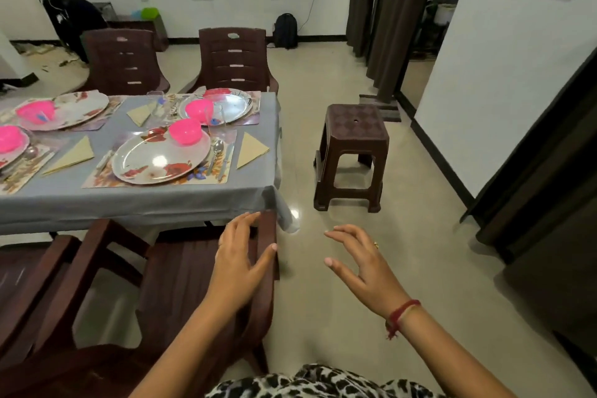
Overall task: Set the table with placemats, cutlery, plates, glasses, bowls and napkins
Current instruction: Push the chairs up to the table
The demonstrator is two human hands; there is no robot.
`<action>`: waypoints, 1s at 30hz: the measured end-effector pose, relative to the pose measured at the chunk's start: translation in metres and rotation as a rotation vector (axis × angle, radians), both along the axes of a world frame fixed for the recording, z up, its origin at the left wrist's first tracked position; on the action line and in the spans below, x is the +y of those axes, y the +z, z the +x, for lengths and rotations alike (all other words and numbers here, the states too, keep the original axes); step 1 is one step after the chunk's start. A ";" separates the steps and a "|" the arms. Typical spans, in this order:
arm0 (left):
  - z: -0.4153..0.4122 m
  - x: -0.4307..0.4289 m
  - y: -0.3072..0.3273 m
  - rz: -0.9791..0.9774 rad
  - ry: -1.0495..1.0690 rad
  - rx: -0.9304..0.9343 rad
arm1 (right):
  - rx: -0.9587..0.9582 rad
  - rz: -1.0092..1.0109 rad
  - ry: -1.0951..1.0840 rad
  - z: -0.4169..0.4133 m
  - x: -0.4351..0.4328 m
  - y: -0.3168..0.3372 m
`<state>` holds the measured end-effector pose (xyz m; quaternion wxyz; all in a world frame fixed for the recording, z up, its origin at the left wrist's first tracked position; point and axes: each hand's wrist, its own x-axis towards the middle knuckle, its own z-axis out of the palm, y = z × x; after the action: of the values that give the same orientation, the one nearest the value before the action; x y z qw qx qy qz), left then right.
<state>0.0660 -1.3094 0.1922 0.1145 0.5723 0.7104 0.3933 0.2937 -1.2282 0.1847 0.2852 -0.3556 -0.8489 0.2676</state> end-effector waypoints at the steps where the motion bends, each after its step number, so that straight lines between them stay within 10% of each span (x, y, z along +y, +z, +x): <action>1: 0.000 0.016 -0.002 0.001 0.020 -0.009 | 0.005 -0.006 0.004 -0.001 0.021 0.001; 30: -0.133 0.530 -0.004 0.030 0.500 -0.053 | 0.036 -0.066 0.369 -0.218 0.626 0.006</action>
<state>-0.0668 -0.7793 0.1882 0.0238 0.3699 0.8208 0.4346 0.0758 -0.6018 0.1904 0.2345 -0.1979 -0.8853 0.3493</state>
